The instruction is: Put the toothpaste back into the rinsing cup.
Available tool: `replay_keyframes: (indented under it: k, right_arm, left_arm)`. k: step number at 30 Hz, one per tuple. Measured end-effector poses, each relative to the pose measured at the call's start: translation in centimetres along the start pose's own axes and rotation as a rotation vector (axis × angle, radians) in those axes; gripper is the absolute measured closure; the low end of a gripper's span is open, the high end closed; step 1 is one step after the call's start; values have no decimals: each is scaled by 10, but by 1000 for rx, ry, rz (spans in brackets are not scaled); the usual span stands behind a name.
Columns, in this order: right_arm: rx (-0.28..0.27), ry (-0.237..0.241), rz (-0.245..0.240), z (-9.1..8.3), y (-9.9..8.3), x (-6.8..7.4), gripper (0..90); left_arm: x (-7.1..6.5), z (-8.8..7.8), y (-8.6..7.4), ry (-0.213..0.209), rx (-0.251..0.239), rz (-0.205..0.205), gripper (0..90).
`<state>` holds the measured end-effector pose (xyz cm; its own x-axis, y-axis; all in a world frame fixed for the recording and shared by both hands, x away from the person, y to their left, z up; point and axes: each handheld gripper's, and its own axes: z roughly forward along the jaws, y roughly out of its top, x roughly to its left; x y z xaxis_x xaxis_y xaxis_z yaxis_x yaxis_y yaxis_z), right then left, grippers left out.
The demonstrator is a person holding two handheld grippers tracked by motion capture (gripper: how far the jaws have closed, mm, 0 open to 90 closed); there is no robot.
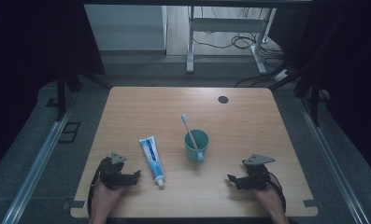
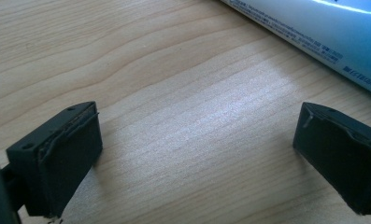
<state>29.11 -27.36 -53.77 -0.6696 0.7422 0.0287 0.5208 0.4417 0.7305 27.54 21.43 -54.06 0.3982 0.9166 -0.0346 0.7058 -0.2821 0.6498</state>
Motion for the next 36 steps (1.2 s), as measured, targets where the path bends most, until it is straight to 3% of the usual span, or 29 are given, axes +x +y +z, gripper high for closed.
replay_keyframes:
  k: [7,12,17,25,31,36]
  right_arm:
    - [10,0,6,2,-3,-3,115]
    - [5,-6,4,2,-4,-2,115]
    - [5,-8,0,2,-4,-2,119]
    - [11,-21,-10,2,-4,-1,122]
    - [11,-22,-10,2,-4,-1,126]
    - [11,-23,-10,2,-4,-1,126]
  left_arm:
    - [-2,-6,4,-17,-31,14,32]
    - [-6,-12,9,-36,-58,49,136]
    - [-10,-16,14,-34,-67,77,165]
    - [-15,-20,21,-64,-87,88,370]
    - [-22,-21,28,-121,-96,122,559]
    - [-30,-16,35,-134,-82,139,624]
